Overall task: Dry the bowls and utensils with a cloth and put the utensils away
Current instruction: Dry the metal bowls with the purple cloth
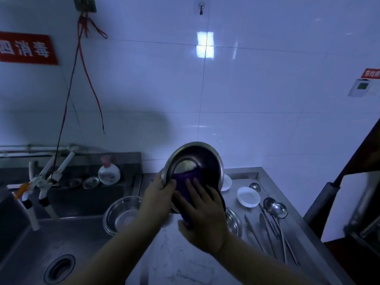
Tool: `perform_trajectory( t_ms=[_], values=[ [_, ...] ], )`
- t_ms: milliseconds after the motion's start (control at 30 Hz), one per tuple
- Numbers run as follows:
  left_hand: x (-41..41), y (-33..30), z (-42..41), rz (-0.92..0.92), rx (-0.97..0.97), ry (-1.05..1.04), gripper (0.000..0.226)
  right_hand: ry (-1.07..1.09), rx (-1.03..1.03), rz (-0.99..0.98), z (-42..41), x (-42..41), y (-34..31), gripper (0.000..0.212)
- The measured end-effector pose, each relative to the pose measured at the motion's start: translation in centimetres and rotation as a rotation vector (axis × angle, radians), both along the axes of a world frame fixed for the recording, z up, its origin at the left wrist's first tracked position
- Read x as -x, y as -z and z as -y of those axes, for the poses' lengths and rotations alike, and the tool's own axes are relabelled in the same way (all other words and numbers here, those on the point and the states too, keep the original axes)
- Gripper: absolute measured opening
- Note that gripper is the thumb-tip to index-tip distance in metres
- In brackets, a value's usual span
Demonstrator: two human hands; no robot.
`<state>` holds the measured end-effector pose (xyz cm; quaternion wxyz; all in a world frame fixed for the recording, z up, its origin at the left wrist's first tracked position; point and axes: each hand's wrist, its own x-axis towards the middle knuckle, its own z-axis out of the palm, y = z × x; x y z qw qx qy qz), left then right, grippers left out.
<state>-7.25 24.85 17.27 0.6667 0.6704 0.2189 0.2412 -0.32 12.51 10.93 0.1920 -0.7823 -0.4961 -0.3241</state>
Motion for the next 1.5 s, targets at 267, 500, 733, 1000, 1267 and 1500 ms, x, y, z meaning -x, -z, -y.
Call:
perform_trajectory(
  t_ms=[267, 500, 733, 1000, 1267, 1500],
  values=[
    [0.8, -0.2, -2.0, -0.129, -0.011, 0.133, 0.035, -0.181, -0.051, 0.286, 1.0, -1.9, -0.3, 0.018],
    [1.0, -3.6, -3.6, -0.262, -0.063, 0.141, 0.027, -0.328, 0.008, 0.507, 2.0, -4.6, -4.0, 0.008],
    [1.7, -0.3, 1.5, -0.107, 0.076, -0.079, 0.022, -0.094, -0.131, 0.317, -0.3, -0.1, -2.4, 0.022],
    [1.9, -0.3, 0.1, -0.182, -0.057, -0.031, 0.018, -0.156, -0.115, 0.356, 0.3, 0.3, -0.5, 0.017],
    [1.5, -3.4, -4.6, -0.453, -0.292, 0.245, 0.02, -0.516, 0.181, 0.58, 3.9, -4.8, -2.6, 0.01],
    [1.4, 0.3, 1.2, -0.143, -0.069, -0.008, 0.017, -0.147, -0.096, 0.454, 0.4, -1.7, -2.8, 0.013]
  ],
)
